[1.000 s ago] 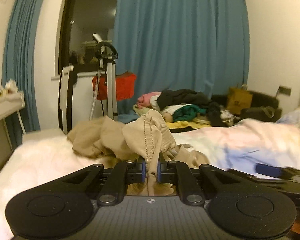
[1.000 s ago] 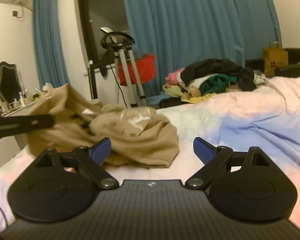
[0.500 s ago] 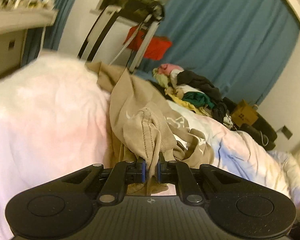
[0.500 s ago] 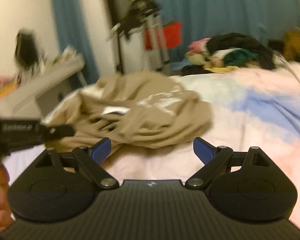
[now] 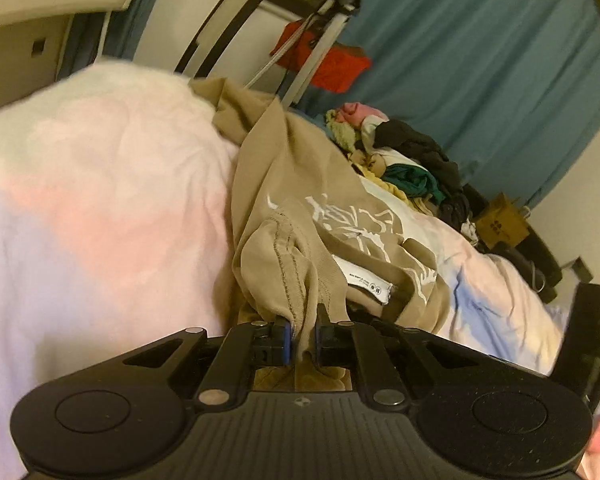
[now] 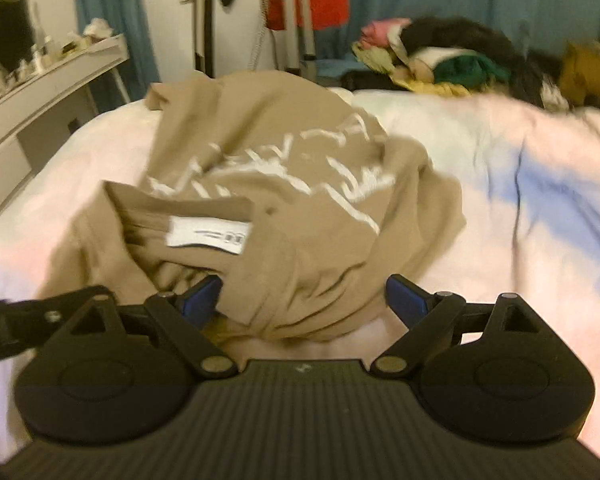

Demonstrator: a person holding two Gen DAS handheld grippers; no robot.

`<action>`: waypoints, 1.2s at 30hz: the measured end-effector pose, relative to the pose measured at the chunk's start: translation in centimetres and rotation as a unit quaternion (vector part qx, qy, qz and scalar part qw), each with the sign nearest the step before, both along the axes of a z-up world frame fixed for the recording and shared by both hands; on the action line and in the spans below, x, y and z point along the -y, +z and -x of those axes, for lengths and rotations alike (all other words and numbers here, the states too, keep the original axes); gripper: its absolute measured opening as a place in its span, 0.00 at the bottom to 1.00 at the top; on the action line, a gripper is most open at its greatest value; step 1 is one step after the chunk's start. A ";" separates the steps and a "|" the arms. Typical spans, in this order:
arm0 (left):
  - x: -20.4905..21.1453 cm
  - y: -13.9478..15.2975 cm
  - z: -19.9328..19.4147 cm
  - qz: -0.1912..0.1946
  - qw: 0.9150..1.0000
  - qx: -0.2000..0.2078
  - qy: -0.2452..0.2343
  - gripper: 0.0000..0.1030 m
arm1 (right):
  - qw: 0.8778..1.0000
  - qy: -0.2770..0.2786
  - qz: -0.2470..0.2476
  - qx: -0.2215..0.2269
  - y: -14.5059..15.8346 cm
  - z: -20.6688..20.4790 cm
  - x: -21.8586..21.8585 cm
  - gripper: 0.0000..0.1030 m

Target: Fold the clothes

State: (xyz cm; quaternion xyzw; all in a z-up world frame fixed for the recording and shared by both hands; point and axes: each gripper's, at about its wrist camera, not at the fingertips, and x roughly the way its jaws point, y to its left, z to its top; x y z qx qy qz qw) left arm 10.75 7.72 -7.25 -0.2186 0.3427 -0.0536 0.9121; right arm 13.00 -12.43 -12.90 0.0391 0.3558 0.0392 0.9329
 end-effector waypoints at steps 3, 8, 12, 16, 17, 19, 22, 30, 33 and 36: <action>1.4 0.4 0.9 -0.039 0.999 0.017 -0.007 0.11 | 0.998 -0.066 -0.009 0.018 0.0 0.7 2.2 0.88; 3.1 0.7 1.8 -0.054 0.997 0.032 -0.035 0.11 | 0.978 -0.193 -0.069 0.031 0.5 2.0 8.3 0.88; 3.8 0.6 2.1 -0.060 0.997 0.029 -0.047 0.11 | 0.964 -0.241 -0.079 0.076 1.6 3.0 12.1 0.88; 4.6 0.5 2.5 -0.067 0.996 0.026 -0.059 0.11 | 0.965 -0.227 -0.085 0.104 2.5 3.5 14.1 0.88; 4.7 0.5 2.6 -0.068 0.995 0.026 -0.061 0.11 | 0.965 -0.223 -0.087 0.110 2.8 3.7 14.6 0.88; 4.0 1.2 2.7 -0.065 0.996 0.048 -0.047 0.11 | 0.965 -0.214 -0.090 0.124 3.2 4.0 15.5 0.88; 2.2 2.2 2.6 -0.059 0.995 0.075 -0.009 0.11 | 0.964 -0.202 -0.094 0.143 3.9 4.4 16.9 0.88; -0.6 1.1 0.6 -0.028 0.999 0.014 0.032 0.14 | 0.991 -0.049 -0.104 0.069 2.9 3.1 13.4 0.88; -0.8 1.0 0.4 -0.027 0.999 0.013 0.036 0.14 | 0.992 0.092 -0.055 0.059 3.0 4.5 9.2 0.88; -0.8 1.0 0.0 -0.028 0.999 0.018 0.040 0.15 | 0.983 0.159 0.073 0.052 1.5 5.5 5.0 0.88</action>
